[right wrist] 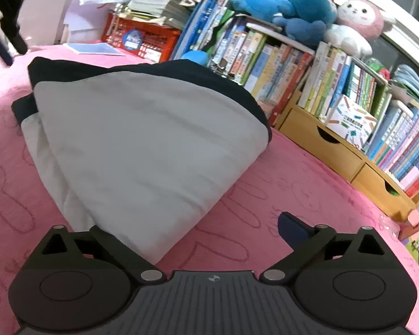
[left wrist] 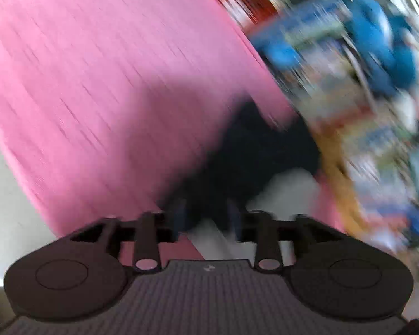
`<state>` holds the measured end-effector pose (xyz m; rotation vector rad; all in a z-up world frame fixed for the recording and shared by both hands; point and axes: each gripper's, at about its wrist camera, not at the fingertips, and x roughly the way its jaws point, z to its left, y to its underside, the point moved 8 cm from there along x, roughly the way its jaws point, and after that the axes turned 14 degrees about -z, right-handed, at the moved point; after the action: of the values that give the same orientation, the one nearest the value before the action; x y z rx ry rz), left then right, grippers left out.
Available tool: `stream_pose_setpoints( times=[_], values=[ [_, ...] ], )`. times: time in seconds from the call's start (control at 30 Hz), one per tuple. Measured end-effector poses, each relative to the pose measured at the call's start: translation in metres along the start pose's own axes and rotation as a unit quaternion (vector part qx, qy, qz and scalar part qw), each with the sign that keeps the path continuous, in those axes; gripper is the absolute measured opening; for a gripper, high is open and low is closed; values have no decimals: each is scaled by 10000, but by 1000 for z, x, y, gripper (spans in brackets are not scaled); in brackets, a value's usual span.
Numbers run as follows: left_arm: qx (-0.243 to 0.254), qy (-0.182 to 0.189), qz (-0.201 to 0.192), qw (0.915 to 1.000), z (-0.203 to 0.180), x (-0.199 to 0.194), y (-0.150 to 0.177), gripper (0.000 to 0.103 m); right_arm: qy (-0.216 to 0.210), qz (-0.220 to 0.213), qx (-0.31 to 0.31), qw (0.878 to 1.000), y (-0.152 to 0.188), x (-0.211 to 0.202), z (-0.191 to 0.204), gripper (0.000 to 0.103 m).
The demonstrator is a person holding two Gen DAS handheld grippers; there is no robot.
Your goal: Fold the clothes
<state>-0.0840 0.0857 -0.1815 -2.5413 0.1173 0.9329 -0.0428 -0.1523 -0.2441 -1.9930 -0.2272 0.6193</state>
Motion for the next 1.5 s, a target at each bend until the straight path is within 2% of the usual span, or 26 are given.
stream_pose_setpoints(
  times=[0.07, 0.13, 0.2, 0.23, 0.27, 0.3, 0.37, 0.47, 0.57, 0.67, 0.77, 1.03, 1.13, 1.2, 1.27, 1.37, 1.43, 1.5],
  values=[
    [-8, 255, 424, 9988, -15, 17, 32, 46, 12, 24, 68, 10000, 0, 1, -1, 102],
    [-28, 267, 747, 9968, -23, 38, 58, 46, -2, 18, 58, 10000, -1, 1, -1, 103],
    [-120, 238, 874, 9958, -28, 61, 75, 44, -28, 1, 5, 10000, -2, 1, -1, 103],
    [-157, 173, 841, 9962, -29, 70, 76, 43, -43, -9, -30, 10000, -2, 1, -1, 103],
    [-201, 89, 760, 9969, -29, 79, 74, 37, -57, -23, -71, 10000, -3, 1, 0, 103],
    [-255, 11, 668, 9974, -28, 85, 71, 21, -67, -38, -111, 9999, -3, 0, 0, 103],
    [-426, -80, 435, 9981, -24, 88, 58, 10, -79, -62, -165, 9998, -4, -1, 1, 103],
    [-305, -347, -140, 9988, -15, 74, 28, 5, -81, -88, -223, 9997, -5, -2, 4, 103],
    [-624, -478, -493, 9957, 6, 57, 6, 5, -131, -143, -259, 9995, -6, -4, 7, 103],
    [-586, -743, -647, 9934, 22, 53, -4, 5, -146, -194, -306, 9992, -6, -5, 9, 103],
    [-740, -797, -695, 9916, 31, 50, -4, 5, -135, -238, -361, 9990, -7, -6, 11, 103],
    [-549, -732, -919, 9916, 40, 10, -22, 5, -176, -234, -251, 9993, -5, -6, 7, 103],
    [-678, -388, -575, 9953, 36, 7, -17, 11, -191, -203, -151, 9995, -4, -5, 4, 103],
    [-738, -148, -240, 9969, 28, 13, -3, 31, -188, -199, -144, 9995, -5, -5, 4, 103],
    [-671, 18, 51, 9977, 17, 22, 15, 38, -175, -207, -168, 9995, -6, -5, 4, 103],
    [-668, 287, 435, 9964, -3, 44, 43, 43, -151, -227, -220, 9994, -5, -5, 5, 103],
    [-630, 262, 540, 9962, -12, 63, 56, 41, -139, -237, -246, 9993, -5, -5, 5, 103],
    [-502, -87, 327, 9982, -7, 72, 47, 16, -129, -243, -268, 9993, -5, -5, 6, 103]
  ],
)
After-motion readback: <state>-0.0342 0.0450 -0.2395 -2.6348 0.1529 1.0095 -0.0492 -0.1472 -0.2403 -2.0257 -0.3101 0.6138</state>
